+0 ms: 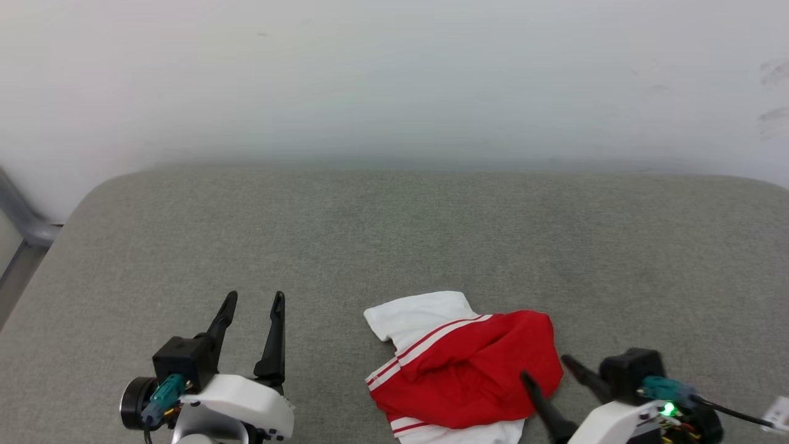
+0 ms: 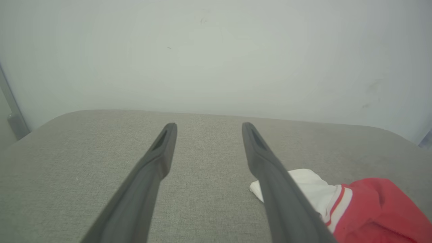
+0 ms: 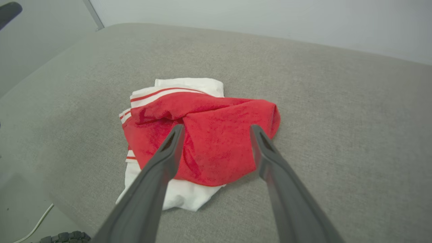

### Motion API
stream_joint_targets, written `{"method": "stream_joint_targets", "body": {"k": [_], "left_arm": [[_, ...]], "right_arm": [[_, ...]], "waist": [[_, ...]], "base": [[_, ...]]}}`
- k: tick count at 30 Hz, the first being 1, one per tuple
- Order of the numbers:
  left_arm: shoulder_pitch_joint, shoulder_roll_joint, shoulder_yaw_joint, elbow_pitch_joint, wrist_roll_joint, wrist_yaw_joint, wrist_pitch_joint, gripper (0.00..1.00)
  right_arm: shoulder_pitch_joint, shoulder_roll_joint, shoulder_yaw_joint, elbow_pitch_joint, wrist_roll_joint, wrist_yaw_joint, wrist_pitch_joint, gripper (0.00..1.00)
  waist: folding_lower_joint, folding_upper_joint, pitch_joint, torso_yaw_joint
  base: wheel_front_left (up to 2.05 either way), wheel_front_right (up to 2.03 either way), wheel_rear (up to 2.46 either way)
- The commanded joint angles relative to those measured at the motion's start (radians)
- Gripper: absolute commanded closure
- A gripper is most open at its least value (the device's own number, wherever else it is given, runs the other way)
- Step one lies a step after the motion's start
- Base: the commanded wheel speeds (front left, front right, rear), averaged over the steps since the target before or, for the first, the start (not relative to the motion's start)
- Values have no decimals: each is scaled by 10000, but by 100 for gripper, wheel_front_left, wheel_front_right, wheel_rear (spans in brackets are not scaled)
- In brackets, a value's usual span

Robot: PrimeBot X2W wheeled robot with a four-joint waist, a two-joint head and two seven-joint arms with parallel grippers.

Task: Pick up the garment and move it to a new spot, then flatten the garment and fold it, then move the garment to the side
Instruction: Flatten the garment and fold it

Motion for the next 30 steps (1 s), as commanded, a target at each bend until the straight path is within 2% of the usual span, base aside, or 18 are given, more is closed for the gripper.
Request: {"method": "stream_joint_targets", "body": {"k": [1, 7, 13, 16, 26, 27, 29, 30], "left_arm": [[-221, -45, -89, -28, 60, -83, -4, 0], [-553, -217, -380, 89, 153, -264, -38, 0], [-835, -363, -443, 18, 235, -339, -105, 0], [-1016, -474, -432, -33, 273, -360, -114, 0], [-1502, -830, -247, 10, 479, -491, -182, 0], [-1512, -868, -194, 5, 500, -508, -184, 0], [-1470, -914, -83, -14, 556, -535, -187, 0], [-1435, -930, -32, -14, 591, -547, -188, 0]], "right_arm": [[-200, -403, 556, 37, 294, -3, 576, 0], [-700, -1683, 2795, 172, 1217, -3, 2226, 0], [-1389, -2355, 4246, 635, 1667, -3, 2681, 0], [-1929, -2607, 4823, 1220, 1629, -3, 2759, 0], [-2403, -2556, 5762, 3764, 2080, -13, 3058, 0], [-2391, -2520, 5786, 3957, 2184, -13, 3098, 25], [-2449, -2472, 5864, 4140, 2225, -13, 3035, 96], [-2502, -2443, 5889, 4172, 2261, -12, 2996, 100]], "waist": [[0, 0, 150, 237], [0, 0, 446, 723], [0, 0, 962, 1051], [0, 0, 1335, 1184], [0, 0, 2071, 1468], [0, 0, 2080, 1464], [0, 0, 2087, 1424], [0, 0, 2069, 1383]], "base": [[0, 0, 0], [0, 0, 0], [0, 0, 0], [0, 0, 0], [0, 0, 0], [0, 0, 0], [0, 0, 0], [0, 0, 0]]}}
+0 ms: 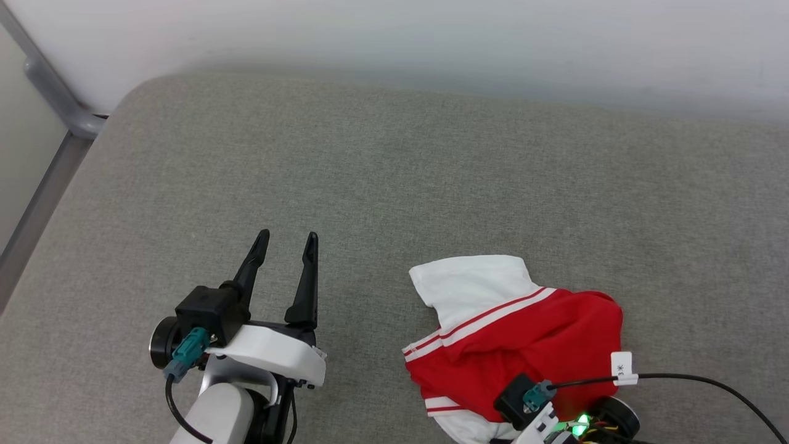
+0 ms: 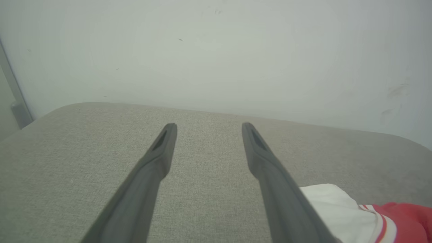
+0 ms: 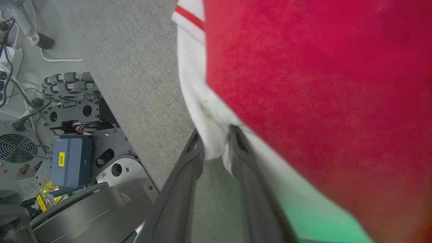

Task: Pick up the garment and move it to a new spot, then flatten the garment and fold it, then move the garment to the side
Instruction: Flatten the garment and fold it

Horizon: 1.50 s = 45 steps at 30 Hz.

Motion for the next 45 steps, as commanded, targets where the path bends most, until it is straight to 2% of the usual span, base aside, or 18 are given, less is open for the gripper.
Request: {"method": "stream_joint_targets", "body": {"k": [1, 9, 15, 20, 25, 29, 33, 40, 45], "left_arm": [[22, -32, 69, 1, 79, -39, -67, 0], [331, -94, 297, 154, 275, -165, -60, 0], [500, -43, 403, 247, 299, -218, -50, 0], [658, -18, 496, 260, 273, -168, -51, 0], [681, -3, 459, 281, 248, -158, -51, 0], [636, -16, 417, 291, 228, -152, -34, 0], [507, 17, 396, 320, 235, -153, -13, 0], [365, 62, 403, 362, 163, -120, 6, 0], [304, 62, 388, 415, 140, -105, 10, 0]], "right_arm": [[230, -8, 258, 594, 129, -20, 104, 100], [-418, 119, -392, -1037, -109, -17, -935, 100], [-368, 227, -1393, -2663, -410, -17, -1416, 100], [-118, 570, -2735, -3866, -613, -16, -1675, 100], [418, 1239, -5072, -4318, -980, -16, -1733, 100], [908, 1838, -7188, -3838, -1145, -16, -1693, 100], [1222, 2247, -8884, -2907, -1121, -14, -1761, 100], [1365, 2587, -10828, -613, -1046, -14, -2047, 100], [1057, 2655, -11982, 881, -1365, -16, -2703, 100]], "waist": [[0, 0, -58, -81], [0, 0, -654, -562], [0, 0, -1009, -974], [0, 0, -1191, -1308], [0, 0, -1185, -1517], [0, 0, -1093, -1604], [0, 0, -917, -1644], [0, 0, -590, -1681], [0, 0, -470, -1652]], "base": [[0, 0, 0], [0, 0, 0], [0, 0, 0], [0, 0, 0], [0, 0, 0], [0, 0, 0], [0, 0, 0], [0, 0, 0], [0, 0, 0]]}}
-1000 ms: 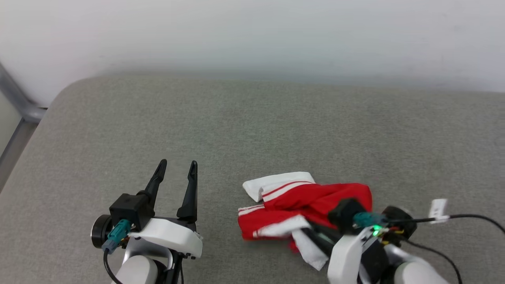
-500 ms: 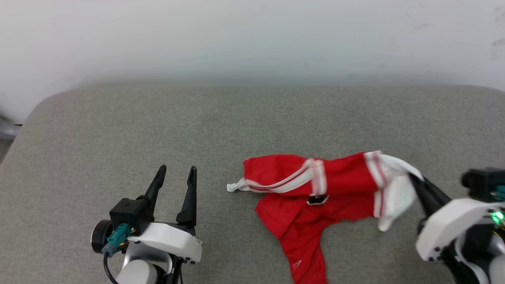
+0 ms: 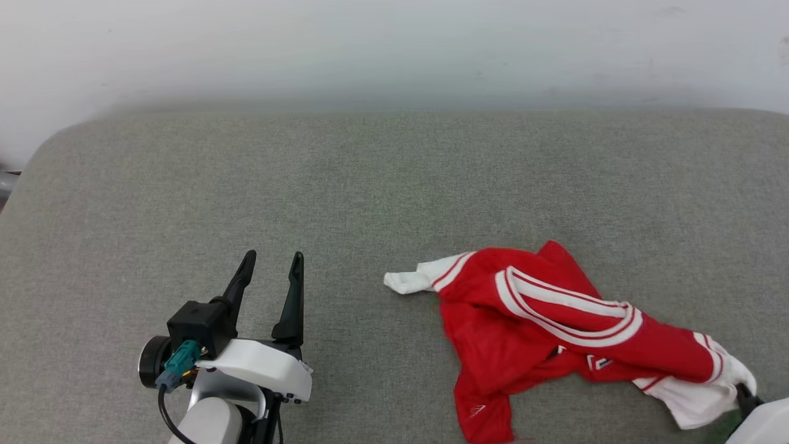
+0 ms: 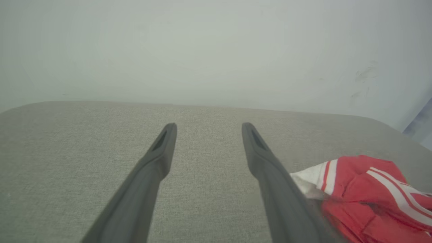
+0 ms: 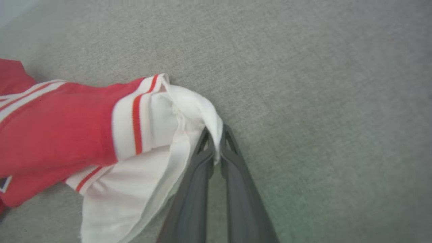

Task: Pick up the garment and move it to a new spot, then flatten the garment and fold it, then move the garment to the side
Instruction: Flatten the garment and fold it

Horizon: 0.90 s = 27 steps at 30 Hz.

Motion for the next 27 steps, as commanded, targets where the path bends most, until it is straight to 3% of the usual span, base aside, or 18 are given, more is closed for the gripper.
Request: {"method": "stream_joint_targets", "body": {"k": [1, 3, 4, 5, 6, 13, 18, 27], "left_arm": [[-83, 32, 5, 32, -23, 36, -7, 0], [-46, 56, 30, 48, -38, 58, -11, 0], [-3, 63, 47, 58, -53, 64, -14, 0], [39, 71, 64, 58, -65, 91, -16, 0], [85, 86, 85, 62, -81, 111, -18, 0], [263, 120, 100, 100, -144, 145, -26, 0], [401, 164, 132, 137, -228, 219, -2, 0], [778, 347, 148, 124, -290, 343, 170, 0]], "right_arm": [[-266, 11, -353, 273, -157, -6, -326, 100], [-370, 58, -493, 558, -310, -5, -590, 100], [-440, 63, -470, 629, -388, -5, -736, 76], [-488, 74, -439, 670, -395, -5, -861, 30], [-522, 75, -395, 630, -495, -5, -1076, 0], [-568, 116, -58, -161, -980, -5, -2730, 0], [-216, 134, 832, -1222, -1397, -5, -3663, 0], [1056, 147, 2811, -3549, -1636, -5, -3493, 0]], "waist": [[0, 0, 5, 9], [0, 0, -27, -7], [0, 0, -62, -28], [0, 0, -89, -46], [0, 0, -120, -67], [0, 0, -380, -122], [0, 0, -671, -147], [0, 0, -1251, -271]], "base": [[0, 0, 0], [0, 0, 0], [0, 0, 0], [0, 0, 0], [0, 0, 0], [0, 0, 0], [0, 0, 0], [0, 0, 0]]}}
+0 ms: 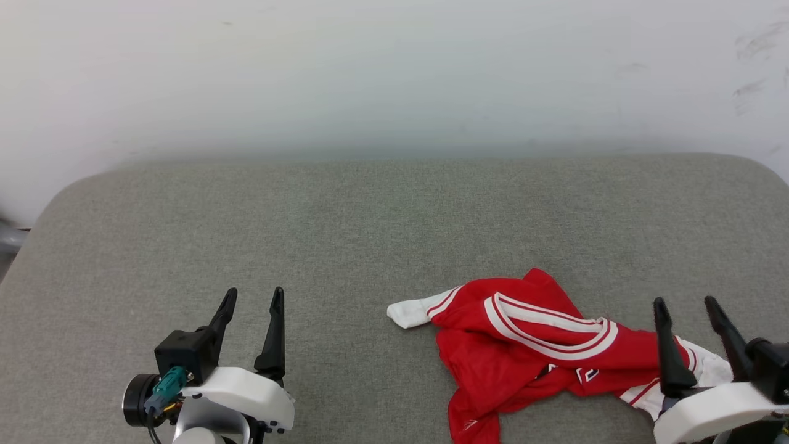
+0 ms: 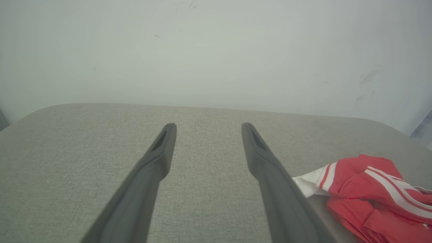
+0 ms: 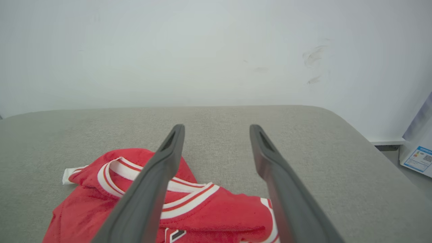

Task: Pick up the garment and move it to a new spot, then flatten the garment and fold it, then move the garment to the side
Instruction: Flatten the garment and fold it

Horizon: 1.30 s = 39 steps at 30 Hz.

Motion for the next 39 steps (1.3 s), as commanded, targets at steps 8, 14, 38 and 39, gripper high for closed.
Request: {"method": "stream_joint_targets", "body": {"k": [8, 14, 38, 39], "left_arm": [[266, 191, -46, 11, -6, 90, 183, 0], [286, 282, -233, 108, 86, 159, 474, 0], [-4706, -105, -2335, 3296, 145, -1497, 6413, 0], [-4855, -116, -2403, 3536, 152, -1545, 6642, 0]], "right_arm": [[914, 15, 893, -1289, 262, -3, 632, 0], [1111, 14, 954, -1623, 487, -3, 866, 0], [-314, 17, 1278, -1592, 800, -3, 759, 0], [-356, 17, 1280, -1565, 809, -3, 705, 0]], "waist": [[1, 0, -263, -132], [1, 0, -352, -186], [1, 0, 2233, -1458], [1, 0, 2344, -1475]], "base": [[0, 0, 0], [0, 0, 0], [0, 0, 0], [0, 0, 0]]}}
